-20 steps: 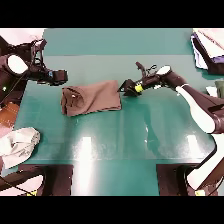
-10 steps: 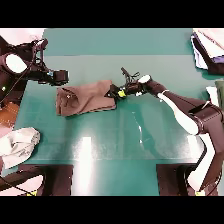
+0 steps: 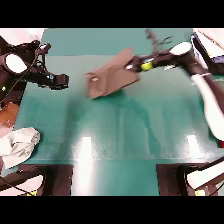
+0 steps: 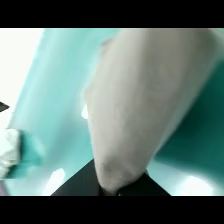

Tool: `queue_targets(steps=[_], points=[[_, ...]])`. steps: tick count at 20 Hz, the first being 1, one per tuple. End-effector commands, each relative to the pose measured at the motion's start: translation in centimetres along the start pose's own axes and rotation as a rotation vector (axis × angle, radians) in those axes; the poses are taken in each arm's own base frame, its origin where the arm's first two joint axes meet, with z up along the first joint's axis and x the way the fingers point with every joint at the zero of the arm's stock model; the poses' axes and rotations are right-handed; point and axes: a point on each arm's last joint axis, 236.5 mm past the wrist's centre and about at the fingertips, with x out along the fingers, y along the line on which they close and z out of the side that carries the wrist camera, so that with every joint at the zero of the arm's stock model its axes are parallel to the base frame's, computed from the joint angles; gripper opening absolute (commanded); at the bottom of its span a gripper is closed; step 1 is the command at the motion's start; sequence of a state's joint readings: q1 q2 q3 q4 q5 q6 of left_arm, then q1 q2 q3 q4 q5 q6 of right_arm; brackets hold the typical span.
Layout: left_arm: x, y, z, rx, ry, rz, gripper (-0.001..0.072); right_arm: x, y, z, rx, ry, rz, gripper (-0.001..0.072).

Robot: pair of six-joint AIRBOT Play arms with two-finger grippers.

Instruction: Fold the shirts.

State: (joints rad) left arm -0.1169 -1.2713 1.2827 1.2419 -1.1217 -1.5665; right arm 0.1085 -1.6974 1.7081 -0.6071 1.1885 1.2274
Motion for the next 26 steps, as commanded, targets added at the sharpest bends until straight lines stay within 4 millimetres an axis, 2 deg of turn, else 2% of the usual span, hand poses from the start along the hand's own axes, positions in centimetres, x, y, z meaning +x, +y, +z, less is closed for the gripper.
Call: queue_targets(steps=[1,3,5,7,10,13,16,19,21,24,26], points=[[-0.1,-0.8,-0.5,-0.013,0.022,-0.034,0.0024,-13.4,-4.4,0.7,0.016,-0.062,-0.24,0.0016],[-0.1,-1.8,-0.4,-0.033,0.021,-0.077,0.0024,-20.6,-7.3,1.3,0.078,-0.168,-0.36,0.0016],[-0.2,-2.8,-0.4,-0.051,0.021,-0.117,0.0023,-26.8,-9.7,1.5,0.132,-0.282,-0.442,0.0016],[-0.3,-3.4,-0.4,-0.064,0.021,-0.145,0.0023,-32.0,-12.4,1.4,0.195,-0.386,-0.509,0.0016],[-0.4,-4.2,-0.4,-0.079,0.024,-0.177,0.0024,-38.5,-16.9,1.4,0.273,-0.549,-0.598,0.0016],[-0.5,-4.4,-1.0,-0.081,0.049,-0.186,0.0024,-43.0,-19.5,1.7,0.249,-0.665,-0.665,0.0015],[-0.5,-4.5,-1.4,-0.079,0.068,-0.187,0.0024,-46.5,-20.9,2.9,0.205,-0.793,-0.692,0.0015],[-0.5,-4.5,-1.9,-0.078,0.088,-0.188,0.0024,-48.7,-20.9,4.5,0.135,-0.894,-0.647,0.0014],[-0.6,-4.5,-2.0,-0.082,0.093,-0.189,0.0024,-49.5,-20.5,5.3,0.07,-0.88,-0.652,0.0015],[-0.6,-4.5,-1.9,-0.086,0.091,-0.19,0.0023,-49.5,-18.8,6.2,0.003,-0.83,-0.63,0.0015],[-0.6,-4.6,-2.0,-0.087,0.093,-0.194,0.0024,-49.4,-17.9,5.9,-0.027,-0.766,-0.655,0.0015]])
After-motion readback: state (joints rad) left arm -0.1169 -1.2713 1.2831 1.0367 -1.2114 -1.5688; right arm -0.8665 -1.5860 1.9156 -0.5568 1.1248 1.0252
